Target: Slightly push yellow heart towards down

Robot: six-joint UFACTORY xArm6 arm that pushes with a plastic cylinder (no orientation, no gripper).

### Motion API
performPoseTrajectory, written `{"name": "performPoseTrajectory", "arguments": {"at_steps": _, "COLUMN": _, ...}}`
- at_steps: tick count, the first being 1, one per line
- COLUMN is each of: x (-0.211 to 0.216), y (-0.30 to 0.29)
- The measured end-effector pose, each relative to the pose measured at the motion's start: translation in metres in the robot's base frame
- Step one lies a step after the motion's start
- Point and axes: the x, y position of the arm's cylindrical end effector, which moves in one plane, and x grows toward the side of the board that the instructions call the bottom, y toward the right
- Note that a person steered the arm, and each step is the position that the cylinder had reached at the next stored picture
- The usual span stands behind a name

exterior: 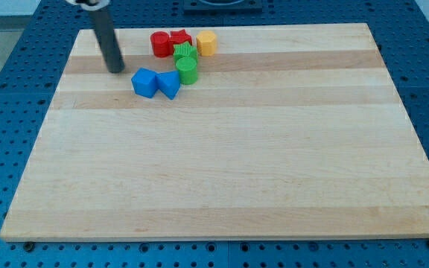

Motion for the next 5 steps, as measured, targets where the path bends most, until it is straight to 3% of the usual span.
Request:
{"name": "performPoseTrajectory", "arguments": {"at_steps": 2, "x": -0.025, "y": -0.083}}
{"name": "performPoseTrajectory", "arguments": {"at_steps": 4, "x": -0.107, "y": -0.084}}
{"name": "performPoseTrajectory", "arguments": {"at_steps": 5, "x": -0.115, "y": -0.067}}
